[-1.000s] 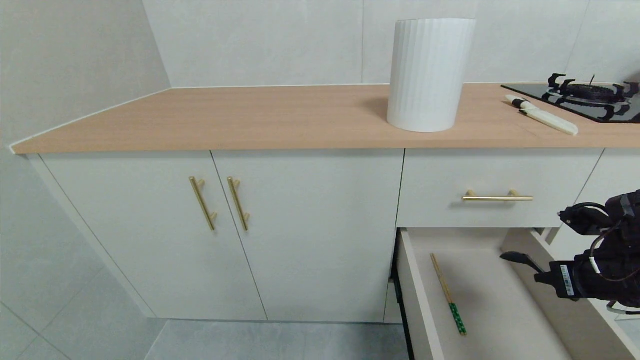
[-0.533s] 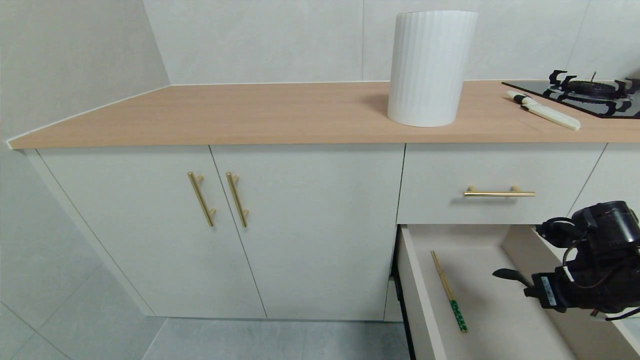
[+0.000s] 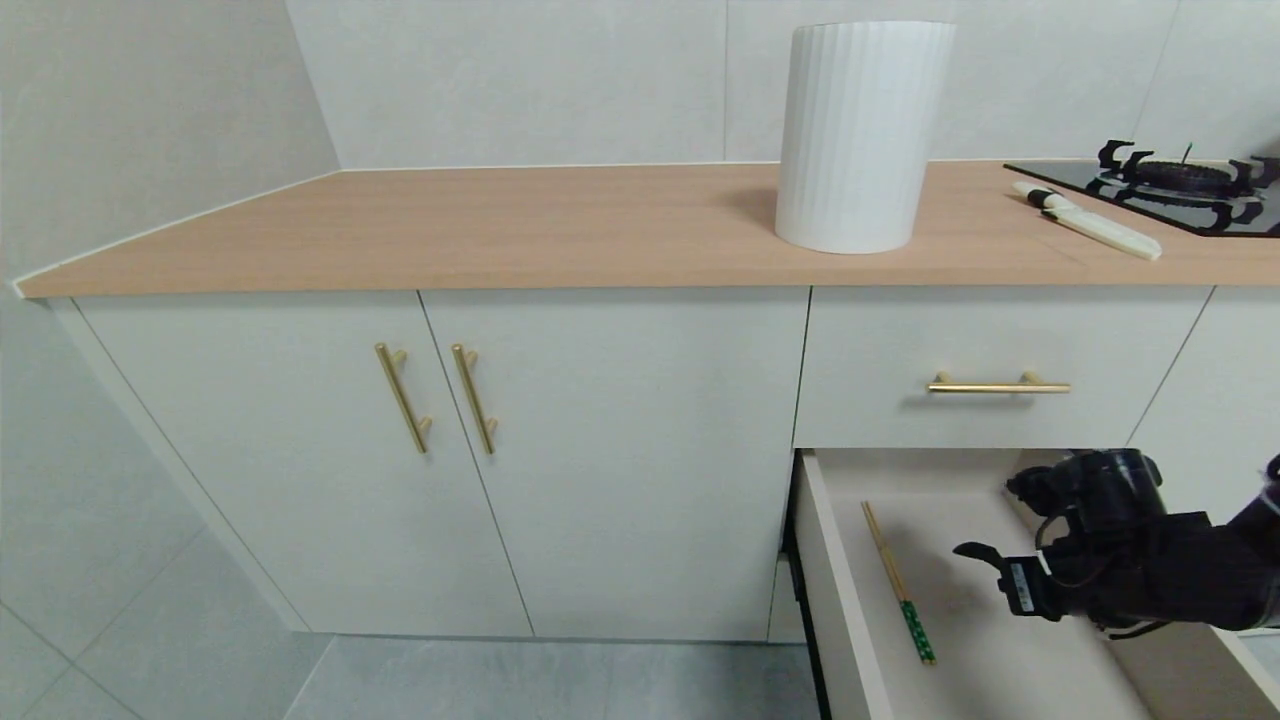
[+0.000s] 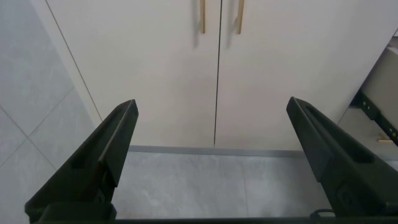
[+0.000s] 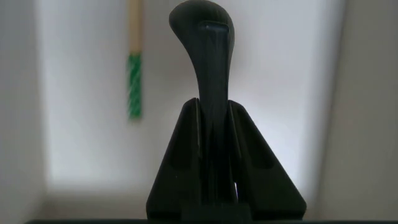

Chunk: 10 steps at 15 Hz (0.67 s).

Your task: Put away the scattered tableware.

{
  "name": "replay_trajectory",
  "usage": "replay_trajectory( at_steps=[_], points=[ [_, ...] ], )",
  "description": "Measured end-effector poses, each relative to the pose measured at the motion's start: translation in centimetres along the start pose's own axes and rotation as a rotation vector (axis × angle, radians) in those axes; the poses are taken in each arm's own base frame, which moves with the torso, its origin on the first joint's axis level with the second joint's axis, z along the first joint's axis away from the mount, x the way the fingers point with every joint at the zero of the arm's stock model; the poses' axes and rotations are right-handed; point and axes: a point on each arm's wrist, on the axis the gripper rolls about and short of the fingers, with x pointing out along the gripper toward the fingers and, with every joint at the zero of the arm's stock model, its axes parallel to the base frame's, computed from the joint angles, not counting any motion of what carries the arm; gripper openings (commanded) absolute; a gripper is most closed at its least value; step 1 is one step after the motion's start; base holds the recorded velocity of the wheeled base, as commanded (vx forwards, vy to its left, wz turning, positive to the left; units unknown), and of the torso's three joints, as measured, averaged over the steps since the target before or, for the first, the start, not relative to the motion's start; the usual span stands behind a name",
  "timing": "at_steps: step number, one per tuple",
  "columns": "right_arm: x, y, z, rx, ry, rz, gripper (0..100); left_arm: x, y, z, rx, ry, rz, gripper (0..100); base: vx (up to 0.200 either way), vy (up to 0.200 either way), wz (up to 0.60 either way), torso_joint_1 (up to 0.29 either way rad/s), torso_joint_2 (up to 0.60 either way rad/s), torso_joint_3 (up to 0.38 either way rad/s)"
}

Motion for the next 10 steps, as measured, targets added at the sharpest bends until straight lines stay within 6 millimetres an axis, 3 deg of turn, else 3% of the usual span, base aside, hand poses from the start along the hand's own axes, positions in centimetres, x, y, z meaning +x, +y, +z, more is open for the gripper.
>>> replay_trajectory(
  at_steps=[4,10],
  points=[
    [4.9,0.5,-1.8,-0.008,-0.061,-0.024,0,0.0,0.0,0.0,0.0,0.0,0.0,100,0.0,0.0,0.0,0.0,0.0,0.0],
    [7.2,1.0,-3.2,-0.02,-0.036,-0.025,0,0.0,0.0,0.0,0.0,0.0,0.0,100,0.0,0.0,0.0,0.0,0.0,0.0]
  ],
)
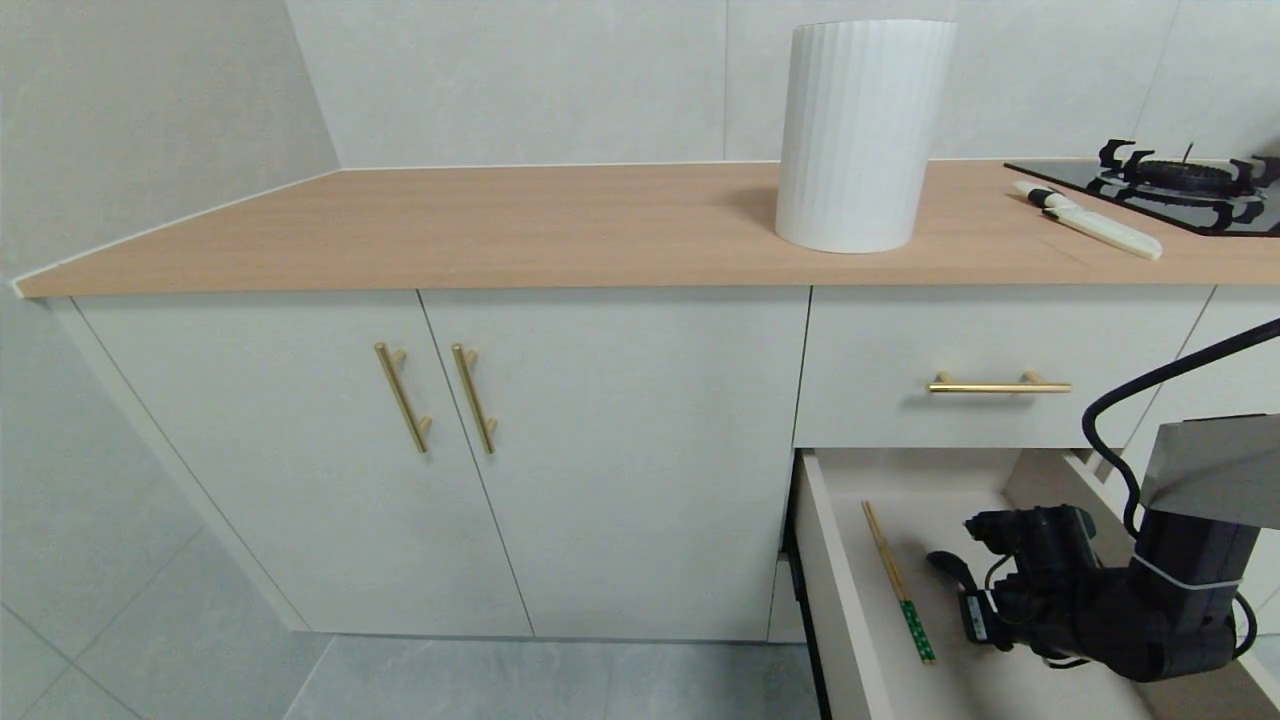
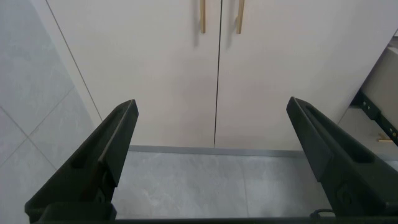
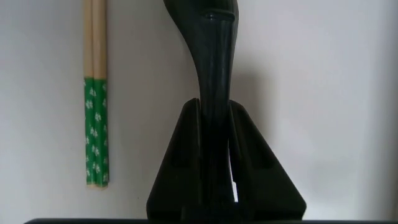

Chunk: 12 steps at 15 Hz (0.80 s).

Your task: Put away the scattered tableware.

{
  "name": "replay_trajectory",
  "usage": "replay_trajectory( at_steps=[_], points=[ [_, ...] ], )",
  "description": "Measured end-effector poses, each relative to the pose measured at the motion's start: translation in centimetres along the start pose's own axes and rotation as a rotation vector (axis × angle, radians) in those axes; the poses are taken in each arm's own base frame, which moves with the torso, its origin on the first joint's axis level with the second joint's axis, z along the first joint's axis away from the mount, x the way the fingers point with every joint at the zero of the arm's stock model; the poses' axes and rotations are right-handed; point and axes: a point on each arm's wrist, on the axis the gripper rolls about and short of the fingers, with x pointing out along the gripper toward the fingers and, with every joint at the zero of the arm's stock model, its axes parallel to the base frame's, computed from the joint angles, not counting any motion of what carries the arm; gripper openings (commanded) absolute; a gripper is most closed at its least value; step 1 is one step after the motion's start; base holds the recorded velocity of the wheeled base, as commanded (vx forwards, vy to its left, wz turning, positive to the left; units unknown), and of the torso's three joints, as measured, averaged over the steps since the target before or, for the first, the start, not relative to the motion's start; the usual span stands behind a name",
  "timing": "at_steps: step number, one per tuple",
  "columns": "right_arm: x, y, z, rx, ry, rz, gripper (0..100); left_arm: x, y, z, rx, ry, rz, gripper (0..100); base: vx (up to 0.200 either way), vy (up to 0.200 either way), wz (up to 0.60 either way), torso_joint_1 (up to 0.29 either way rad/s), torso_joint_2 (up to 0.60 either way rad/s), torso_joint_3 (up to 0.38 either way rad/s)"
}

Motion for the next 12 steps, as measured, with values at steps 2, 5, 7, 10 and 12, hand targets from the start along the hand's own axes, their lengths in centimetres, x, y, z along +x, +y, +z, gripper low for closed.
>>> replay_trajectory(
  at_steps=[2,5,7,10,12],
  points=[
    [0.2,0.0,-0.2,0.001,0.008,-0.005,100,0.0,0.0,0.0,0.0,0.0,0.0,100,0.0,0.0,0.0,0.0,0.0,0.0],
    [0.2,0.0,-0.2,0.005,0.006,-0.006,100,0.0,0.0,0.0,0.0,0.0,0.0,100,0.0,0.0,0.0,0.0,0.0,0.0],
    [-0.3,-0.1,0.1,0.009,-0.008,-0.006,100,0.0,0.0,0.0,0.0,0.0,0.0,100,0.0,0.0,0.0,0.0,0.0,0.0],
    [-2.9,-0.4,1.6,0.017,-0.077,-0.003,100,0.0,0.0,0.0,0.0,0.0,0.0,100,0.0,0.0,0.0,0.0,0.0,0.0],
    [-6.4,-0.7,3.0,0.024,-0.144,-0.001,100,0.0,0.0,0.0,0.0,0.0,0.0,100,0.0,0.0,0.0,0.0,0.0,0.0]
  ],
)
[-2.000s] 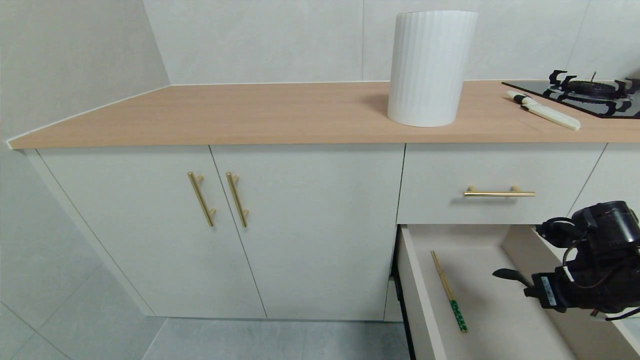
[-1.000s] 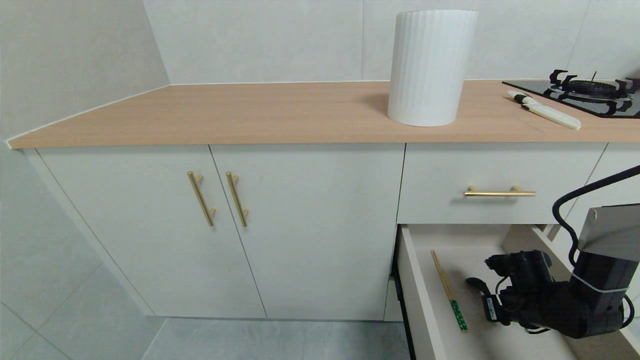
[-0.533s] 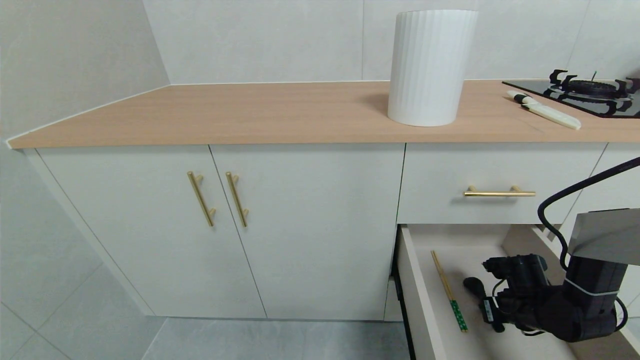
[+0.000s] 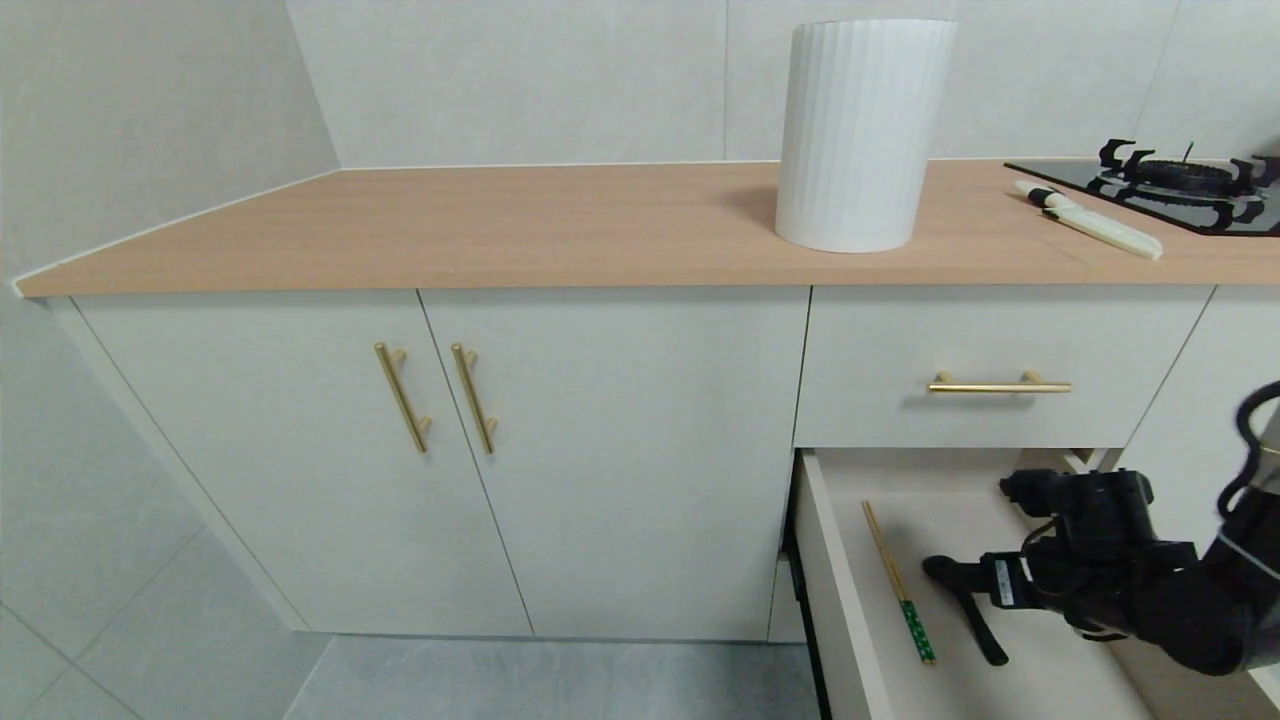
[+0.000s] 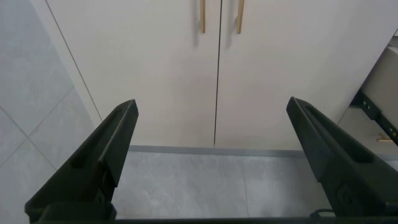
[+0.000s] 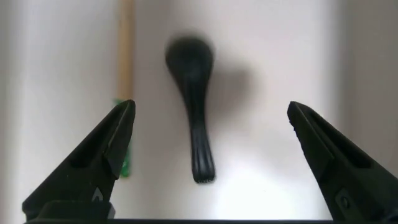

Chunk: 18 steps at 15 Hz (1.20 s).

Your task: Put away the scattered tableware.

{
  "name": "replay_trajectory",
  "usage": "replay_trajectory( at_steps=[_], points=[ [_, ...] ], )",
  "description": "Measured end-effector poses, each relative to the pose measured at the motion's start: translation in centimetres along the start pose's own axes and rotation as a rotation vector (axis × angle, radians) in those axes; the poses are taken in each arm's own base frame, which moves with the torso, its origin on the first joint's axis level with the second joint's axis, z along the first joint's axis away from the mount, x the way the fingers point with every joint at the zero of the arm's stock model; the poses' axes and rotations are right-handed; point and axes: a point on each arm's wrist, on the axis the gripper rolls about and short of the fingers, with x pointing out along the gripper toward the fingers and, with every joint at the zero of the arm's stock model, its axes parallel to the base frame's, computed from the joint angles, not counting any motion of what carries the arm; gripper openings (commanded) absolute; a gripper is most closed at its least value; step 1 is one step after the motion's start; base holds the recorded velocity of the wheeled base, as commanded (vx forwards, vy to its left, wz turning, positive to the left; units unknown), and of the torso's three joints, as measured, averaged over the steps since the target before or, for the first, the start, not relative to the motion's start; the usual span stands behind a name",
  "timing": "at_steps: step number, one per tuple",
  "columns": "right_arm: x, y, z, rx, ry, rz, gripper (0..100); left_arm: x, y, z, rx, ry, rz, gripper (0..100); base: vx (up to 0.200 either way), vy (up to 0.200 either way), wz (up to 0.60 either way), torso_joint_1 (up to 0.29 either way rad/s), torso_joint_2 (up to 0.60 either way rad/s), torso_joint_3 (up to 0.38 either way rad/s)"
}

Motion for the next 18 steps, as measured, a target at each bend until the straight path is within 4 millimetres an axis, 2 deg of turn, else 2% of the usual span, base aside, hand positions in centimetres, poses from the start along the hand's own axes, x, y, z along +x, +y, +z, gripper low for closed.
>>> replay_trajectory(
  at_steps=[3,6,8,10,13,17,18],
  points=[
    [-5.9,-0.6,1.3,-0.001,0.007,0.004,100,0.0,0.0,0.0,0.0,0.0,0.0,100,0.0,0.0,0.0,0.0,0.0,0.0],
    [-11.6,-0.8,0.8,-0.012,0.064,0.025,100,0.0,0.0,0.0,0.001,0.0,0.0,100,0.0,0.0,0.0,0.0,0.0,0.0],
    [-14.2,-0.8,0.3,-0.012,0.076,0.044,100,0.0,0.0,0.0,0.001,0.0,0.0,100,0.0,0.0,0.0,0.0,0.0,0.0],
    [-15.8,-0.9,-0.1,-0.01,0.033,0.052,100,0.0,0.0,0.0,0.001,0.0,0.0,100,0.0,0.0,0.0,0.0,0.0,0.0],
    [-17.6,-1.2,-0.9,-0.008,-0.001,0.056,100,0.0,0.0,0.0,0.0,0.0,0.0,100,-0.2,0.0,0.0,0.004,0.0,-0.001],
    [-20.0,-1.5,-2.2,-0.018,0.036,0.059,100,0.0,0.0,0.0,0.001,0.0,0.0,100,-0.2,0.0,0.0,-0.004,0.0,0.002],
    [-20.5,-1.6,-2.5,-0.02,0.041,0.06,100,0.0,0.0,0.0,0.001,0.0,0.0,100,0.0,0.0,0.0,0.0,0.0,0.0]
  ],
)
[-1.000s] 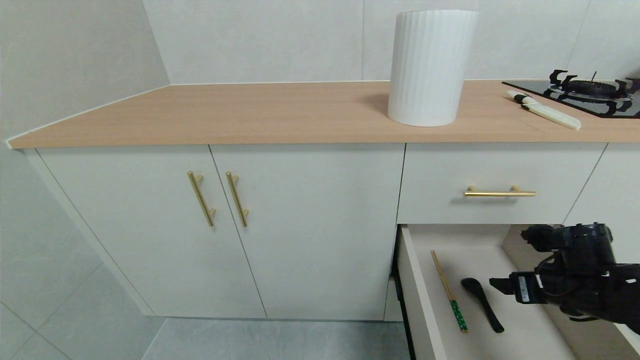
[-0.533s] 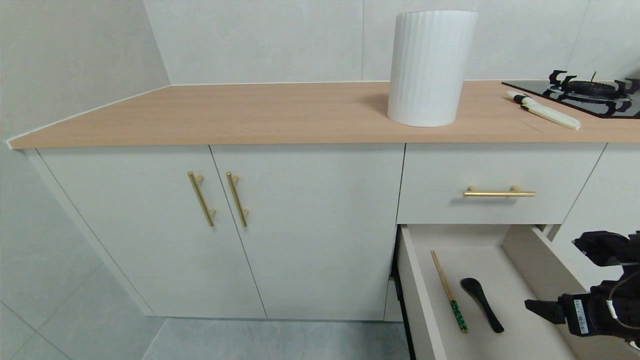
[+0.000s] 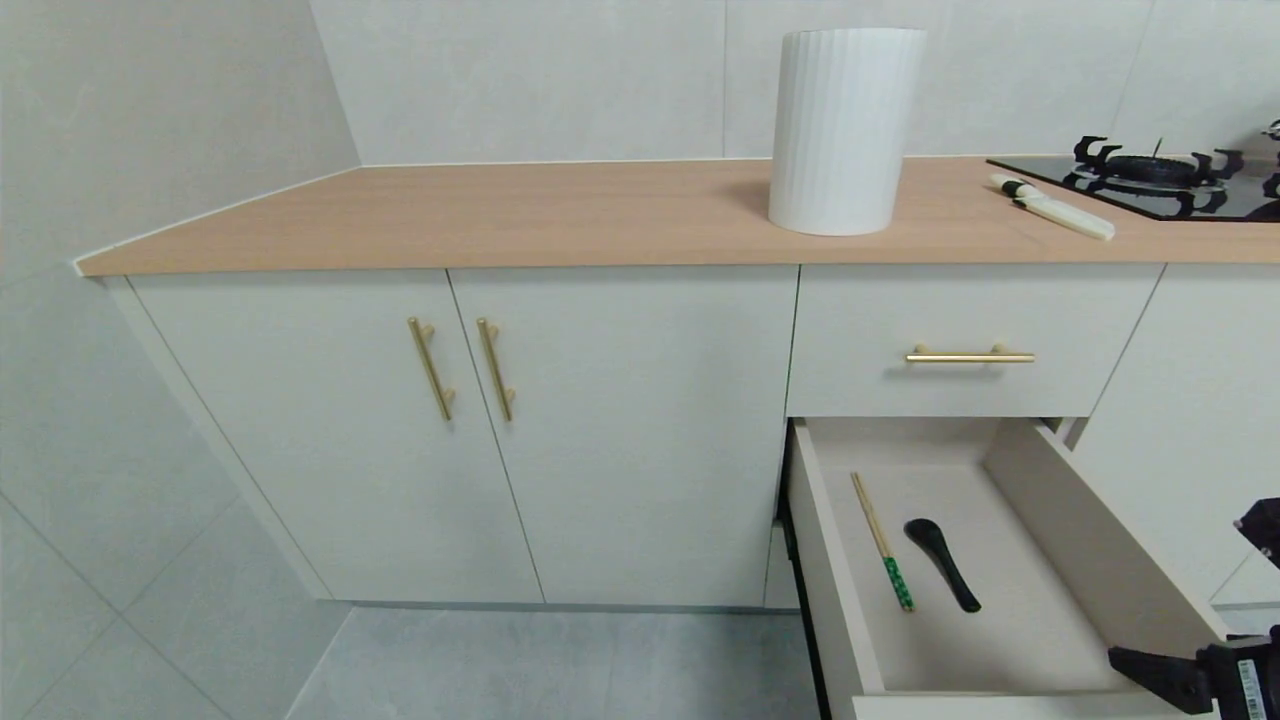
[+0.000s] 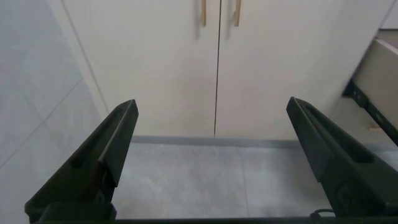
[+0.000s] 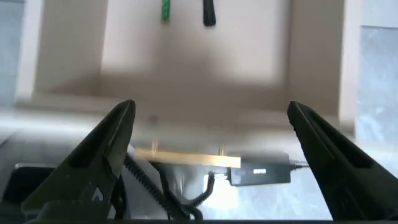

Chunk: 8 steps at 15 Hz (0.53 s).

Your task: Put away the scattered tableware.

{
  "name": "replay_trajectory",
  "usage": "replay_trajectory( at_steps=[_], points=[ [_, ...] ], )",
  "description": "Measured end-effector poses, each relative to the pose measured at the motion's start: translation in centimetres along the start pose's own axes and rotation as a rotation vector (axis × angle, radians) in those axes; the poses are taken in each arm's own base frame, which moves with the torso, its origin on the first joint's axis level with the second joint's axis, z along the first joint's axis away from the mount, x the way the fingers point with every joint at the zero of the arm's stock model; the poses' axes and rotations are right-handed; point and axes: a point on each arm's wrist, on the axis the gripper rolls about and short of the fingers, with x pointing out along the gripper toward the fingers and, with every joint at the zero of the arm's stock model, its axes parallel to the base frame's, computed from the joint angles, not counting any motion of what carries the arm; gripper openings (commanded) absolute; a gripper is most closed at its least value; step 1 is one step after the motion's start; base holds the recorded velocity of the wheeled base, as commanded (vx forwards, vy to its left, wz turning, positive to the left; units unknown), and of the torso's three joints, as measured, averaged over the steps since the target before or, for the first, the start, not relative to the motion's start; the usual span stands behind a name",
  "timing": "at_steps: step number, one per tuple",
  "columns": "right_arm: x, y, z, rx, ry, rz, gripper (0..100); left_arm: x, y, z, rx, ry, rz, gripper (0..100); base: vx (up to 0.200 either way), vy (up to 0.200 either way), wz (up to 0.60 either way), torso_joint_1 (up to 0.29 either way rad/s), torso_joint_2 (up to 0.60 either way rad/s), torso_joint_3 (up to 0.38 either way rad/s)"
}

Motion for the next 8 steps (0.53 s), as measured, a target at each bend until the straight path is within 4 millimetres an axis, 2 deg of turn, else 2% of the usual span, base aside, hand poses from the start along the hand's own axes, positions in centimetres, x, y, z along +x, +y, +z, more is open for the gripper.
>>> replay_trajectory(
  at_steps=[4,8],
  points=[
    [-1.0,0.0,-1.5,-0.02,0.09,0.008,100,0.0,0.0,0.0,-0.001,0.0,0.0,100,0.0,0.0,0.0,0.0,0.0,0.0],
    [0.0,0.6,-1.8,-0.033,0.182,0.123,100,0.0,0.0,0.0,-0.001,0.0,0.0,100,0.0,0.0,0.0,0.0,0.0,0.0]
  ],
)
